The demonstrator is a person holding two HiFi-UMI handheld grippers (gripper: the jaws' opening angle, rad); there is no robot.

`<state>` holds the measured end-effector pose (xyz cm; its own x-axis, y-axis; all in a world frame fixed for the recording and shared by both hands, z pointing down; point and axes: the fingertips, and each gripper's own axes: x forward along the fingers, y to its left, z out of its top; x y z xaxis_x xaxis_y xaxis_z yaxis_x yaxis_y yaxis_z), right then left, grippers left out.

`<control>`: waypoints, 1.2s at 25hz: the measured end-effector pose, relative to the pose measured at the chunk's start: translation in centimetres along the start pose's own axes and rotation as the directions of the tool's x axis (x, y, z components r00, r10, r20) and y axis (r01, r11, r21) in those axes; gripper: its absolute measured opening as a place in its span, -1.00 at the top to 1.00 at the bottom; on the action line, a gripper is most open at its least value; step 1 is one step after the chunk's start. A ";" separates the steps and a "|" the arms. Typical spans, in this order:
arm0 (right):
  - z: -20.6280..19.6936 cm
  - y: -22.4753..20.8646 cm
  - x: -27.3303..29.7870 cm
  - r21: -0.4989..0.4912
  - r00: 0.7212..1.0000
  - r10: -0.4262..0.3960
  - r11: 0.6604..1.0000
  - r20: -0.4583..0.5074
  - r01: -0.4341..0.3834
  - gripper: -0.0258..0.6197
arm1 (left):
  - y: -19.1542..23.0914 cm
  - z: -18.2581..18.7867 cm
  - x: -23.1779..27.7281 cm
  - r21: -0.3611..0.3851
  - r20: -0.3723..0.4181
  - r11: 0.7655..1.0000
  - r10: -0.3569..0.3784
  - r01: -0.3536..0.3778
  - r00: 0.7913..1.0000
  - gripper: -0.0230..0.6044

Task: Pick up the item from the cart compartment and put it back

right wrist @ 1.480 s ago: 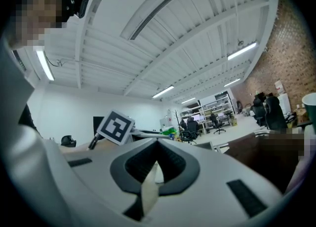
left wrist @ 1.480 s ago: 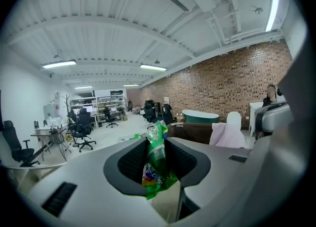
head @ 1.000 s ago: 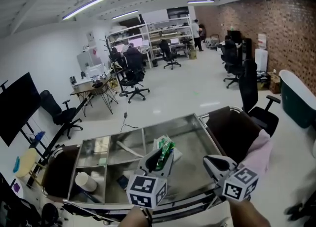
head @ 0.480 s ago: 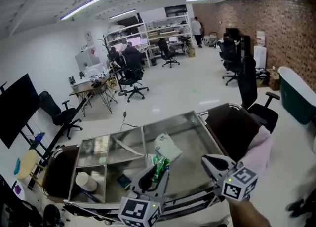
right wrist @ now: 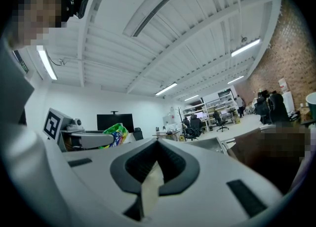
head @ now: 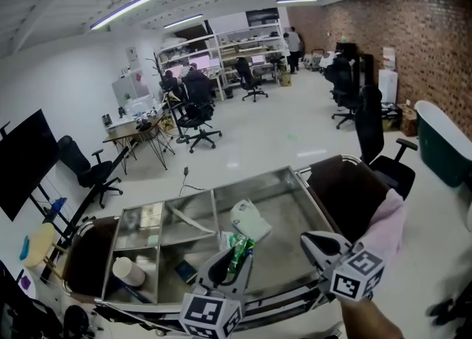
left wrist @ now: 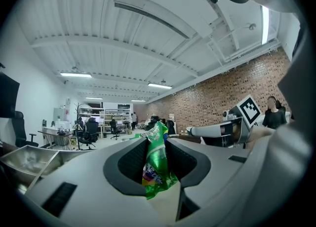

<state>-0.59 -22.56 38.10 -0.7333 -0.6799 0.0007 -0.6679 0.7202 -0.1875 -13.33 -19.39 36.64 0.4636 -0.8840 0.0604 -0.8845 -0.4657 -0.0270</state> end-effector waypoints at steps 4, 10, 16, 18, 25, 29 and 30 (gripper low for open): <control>0.0 -0.1 0.0 0.000 1.000 0.001 1.000 0.000 -0.001 0.87 | 0.3 0.0 0.0 -0.016 0.007 0.999 0.028 -0.028 1.000 0.55; 0.1 -0.3 -0.1 0.002 1.000 -0.004 1.000 0.006 0.004 0.87 | 0.4 -0.4 0.3 -0.015 0.005 0.999 0.032 -0.031 0.999 0.55; 0.0 -0.3 0.0 0.000 1.000 -0.005 1.000 0.005 0.005 0.87 | 0.2 -0.8 0.5 -0.016 -0.005 1.000 0.022 -0.022 1.000 0.55; 0.1 -0.2 0.0 -0.004 1.000 -0.005 1.000 0.005 0.005 0.87 | 0.2 -0.7 0.5 -0.018 -0.011 1.000 0.020 -0.020 1.000 0.55; 0.4 -0.1 -0.1 -0.011 1.000 -0.002 1.000 0.003 0.002 0.87 | 0.1 -0.3 0.4 -0.011 -0.011 1.000 0.020 -0.020 1.000 0.55; 0.5 0.0 -0.1 -0.017 1.000 0.001 1.000 0.002 -0.001 0.87 | 0.0 -0.3 0.4 -0.007 -0.011 1.000 0.020 -0.020 1.000 0.55; 0.5 0.0 -0.1 -0.018 1.000 0.002 1.000 0.002 -0.002 0.87 | 0.0 -0.3 0.5 -0.006 -0.012 1.000 0.021 -0.021 1.000 0.55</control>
<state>-0.44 -22.61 37.61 -0.7342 -0.6790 -0.0020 -0.6689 0.7237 -0.1699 -13.11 -19.77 36.94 0.4445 -0.8929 0.0722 -0.8943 -0.4470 -0.0218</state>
